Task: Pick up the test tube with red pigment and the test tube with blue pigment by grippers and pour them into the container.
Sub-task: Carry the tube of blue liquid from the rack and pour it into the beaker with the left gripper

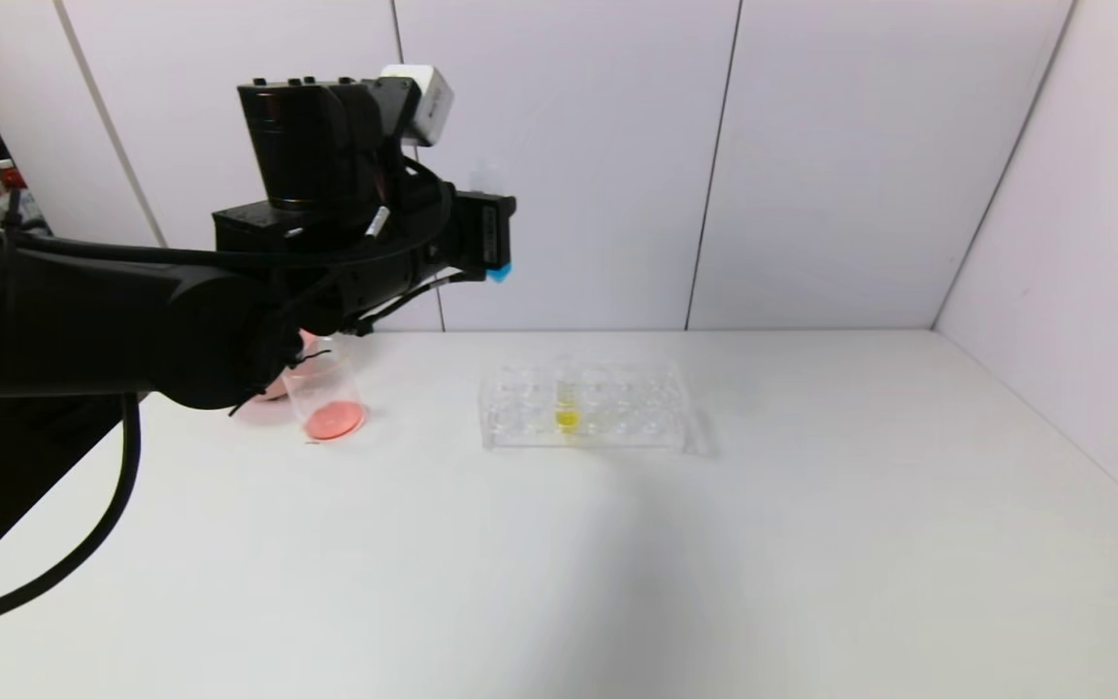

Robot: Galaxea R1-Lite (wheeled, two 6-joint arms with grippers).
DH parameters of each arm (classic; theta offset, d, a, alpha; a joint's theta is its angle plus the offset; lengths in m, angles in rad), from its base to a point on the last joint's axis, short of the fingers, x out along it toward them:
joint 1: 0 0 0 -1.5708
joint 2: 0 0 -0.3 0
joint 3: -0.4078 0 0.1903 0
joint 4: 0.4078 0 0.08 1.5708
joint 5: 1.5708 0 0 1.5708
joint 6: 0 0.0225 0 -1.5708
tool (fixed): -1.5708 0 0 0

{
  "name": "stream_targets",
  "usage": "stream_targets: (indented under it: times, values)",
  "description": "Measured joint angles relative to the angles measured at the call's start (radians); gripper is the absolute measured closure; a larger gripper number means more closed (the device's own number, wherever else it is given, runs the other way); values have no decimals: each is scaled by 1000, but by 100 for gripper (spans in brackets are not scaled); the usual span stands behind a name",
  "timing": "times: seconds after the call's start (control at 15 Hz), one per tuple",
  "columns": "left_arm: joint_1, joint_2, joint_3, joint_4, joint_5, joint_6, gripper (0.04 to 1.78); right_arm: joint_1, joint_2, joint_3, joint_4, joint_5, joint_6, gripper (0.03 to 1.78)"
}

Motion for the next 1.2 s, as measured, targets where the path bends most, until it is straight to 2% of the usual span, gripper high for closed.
stream_targets:
  times: [0.2,0.67,1.2]
  values:
    - [91,-26,45,0,-1,3,138,0,0,0,0,0,0,4]
    - [234,-56,84,-1,-6,3,138,0,0,0,0,0,0,4]
    - [513,-77,138,-23,-204,1,138,0,0,0,0,0,0,4]
